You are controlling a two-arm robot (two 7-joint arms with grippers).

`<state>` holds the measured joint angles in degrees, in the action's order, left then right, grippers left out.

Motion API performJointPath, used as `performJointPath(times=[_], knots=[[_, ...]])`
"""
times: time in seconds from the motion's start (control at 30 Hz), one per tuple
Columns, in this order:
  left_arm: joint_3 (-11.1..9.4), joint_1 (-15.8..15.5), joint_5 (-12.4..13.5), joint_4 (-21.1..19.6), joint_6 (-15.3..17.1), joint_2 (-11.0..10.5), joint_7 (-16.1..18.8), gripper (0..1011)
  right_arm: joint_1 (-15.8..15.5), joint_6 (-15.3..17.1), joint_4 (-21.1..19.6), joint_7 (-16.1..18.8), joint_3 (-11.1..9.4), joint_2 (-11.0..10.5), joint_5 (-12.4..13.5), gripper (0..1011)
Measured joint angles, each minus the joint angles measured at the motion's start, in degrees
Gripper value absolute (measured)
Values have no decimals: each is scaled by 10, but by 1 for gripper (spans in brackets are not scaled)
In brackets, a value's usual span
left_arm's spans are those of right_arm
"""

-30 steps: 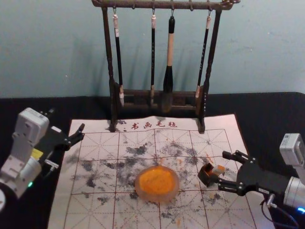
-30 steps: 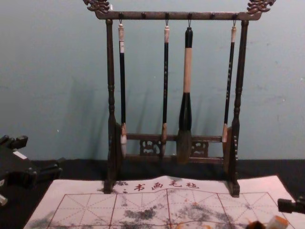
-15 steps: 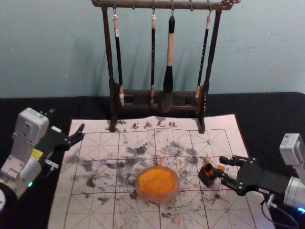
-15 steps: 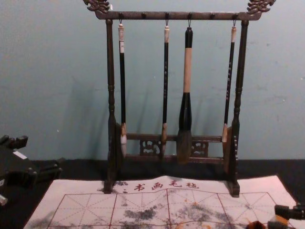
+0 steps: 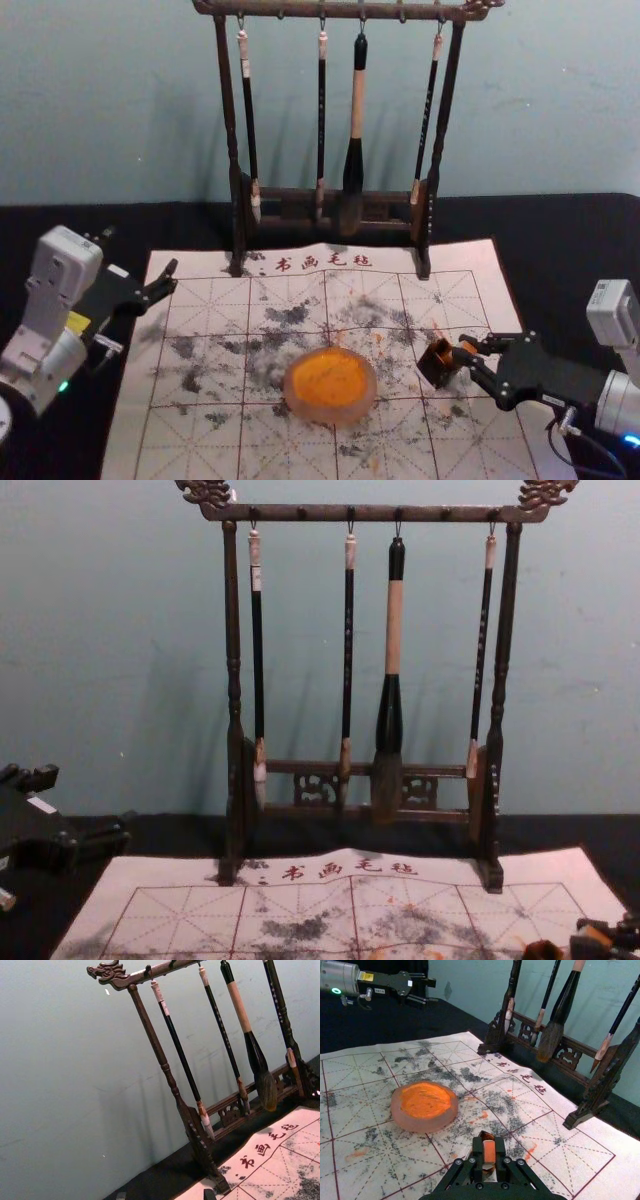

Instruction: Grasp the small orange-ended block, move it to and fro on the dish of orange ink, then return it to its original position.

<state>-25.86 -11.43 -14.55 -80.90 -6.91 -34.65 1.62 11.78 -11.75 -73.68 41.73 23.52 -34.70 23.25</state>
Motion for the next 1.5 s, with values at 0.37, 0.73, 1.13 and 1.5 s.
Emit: performJointPath(times=[0.37, 0.73, 1.13, 1.5], knots=[[0, 0, 0, 0, 0, 0, 0, 1001, 0, 0, 0, 0, 0, 0, 0, 111], [0, 0, 0, 0, 0, 0, 0, 1001, 0, 0, 0, 0, 0, 0, 0, 111], [0, 0, 0, 0, 0, 0, 0, 1001, -1, -3, -8, 12, 2, -3, 9, 111], [0, 0, 0, 0, 0, 0, 0, 1001, -4, -6, -11, 13, 2, -7, 14, 111]])
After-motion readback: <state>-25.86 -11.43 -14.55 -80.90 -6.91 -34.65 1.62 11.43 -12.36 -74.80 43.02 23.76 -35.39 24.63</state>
